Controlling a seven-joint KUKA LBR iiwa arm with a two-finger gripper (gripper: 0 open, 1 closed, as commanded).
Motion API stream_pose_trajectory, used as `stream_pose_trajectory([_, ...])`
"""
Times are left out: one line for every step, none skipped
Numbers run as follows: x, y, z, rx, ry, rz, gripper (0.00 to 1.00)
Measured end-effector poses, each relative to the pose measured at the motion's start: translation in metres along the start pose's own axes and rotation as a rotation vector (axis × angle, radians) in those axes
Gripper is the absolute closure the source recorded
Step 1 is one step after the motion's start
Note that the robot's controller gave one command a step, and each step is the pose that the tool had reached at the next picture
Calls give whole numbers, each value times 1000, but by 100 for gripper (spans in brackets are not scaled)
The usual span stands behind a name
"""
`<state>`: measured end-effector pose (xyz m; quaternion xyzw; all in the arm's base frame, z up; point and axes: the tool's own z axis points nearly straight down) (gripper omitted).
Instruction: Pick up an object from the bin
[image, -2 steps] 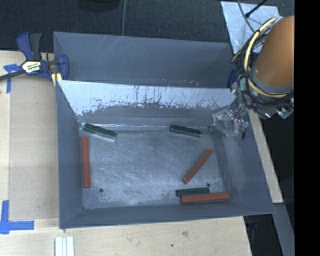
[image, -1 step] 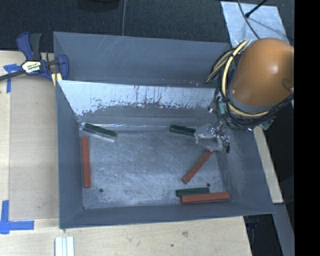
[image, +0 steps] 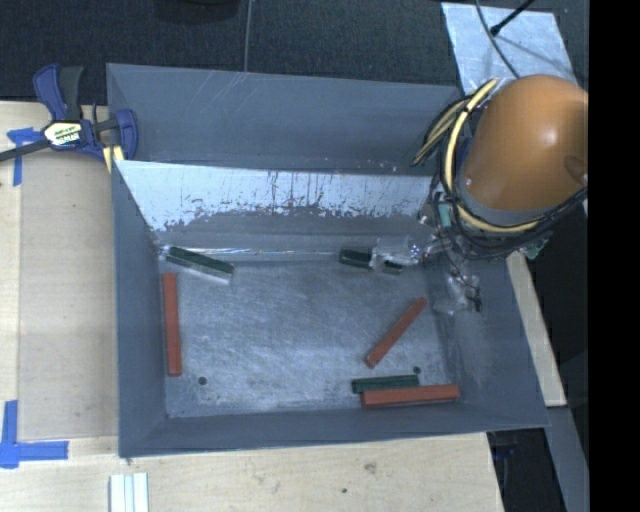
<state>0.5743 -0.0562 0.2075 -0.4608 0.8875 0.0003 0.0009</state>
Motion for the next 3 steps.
stream_pose_trajectory([16,51,129,-6,2,-285,0])
stream_pose_trajectory([14,49,126,1,-1,-285,100])
stream_pose_trajectory([-17,81,-13,6,-4,-280,100])
